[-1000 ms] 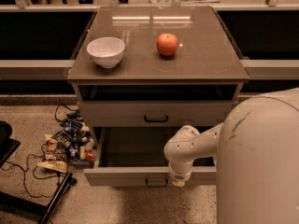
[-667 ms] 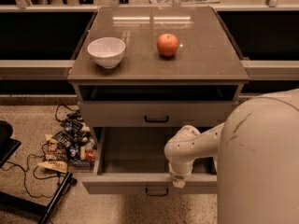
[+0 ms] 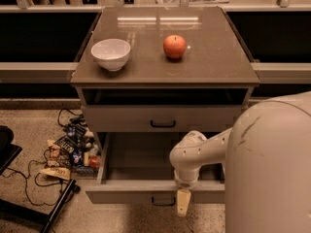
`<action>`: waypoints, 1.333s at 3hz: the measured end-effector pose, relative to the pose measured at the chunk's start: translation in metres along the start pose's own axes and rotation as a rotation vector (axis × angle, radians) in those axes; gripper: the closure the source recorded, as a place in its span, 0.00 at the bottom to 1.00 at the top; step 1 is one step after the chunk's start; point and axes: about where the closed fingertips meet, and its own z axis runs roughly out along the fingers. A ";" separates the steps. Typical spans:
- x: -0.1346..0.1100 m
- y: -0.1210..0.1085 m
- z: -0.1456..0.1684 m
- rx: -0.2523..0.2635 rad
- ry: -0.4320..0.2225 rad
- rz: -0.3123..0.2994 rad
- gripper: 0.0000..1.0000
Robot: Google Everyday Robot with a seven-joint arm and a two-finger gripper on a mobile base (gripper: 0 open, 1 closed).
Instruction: Open middle drawer
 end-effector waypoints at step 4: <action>0.023 0.083 0.023 -0.133 -0.164 0.050 0.76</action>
Offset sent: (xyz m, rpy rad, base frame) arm -0.1458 -0.0098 -0.0290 0.3042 0.1490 -0.1089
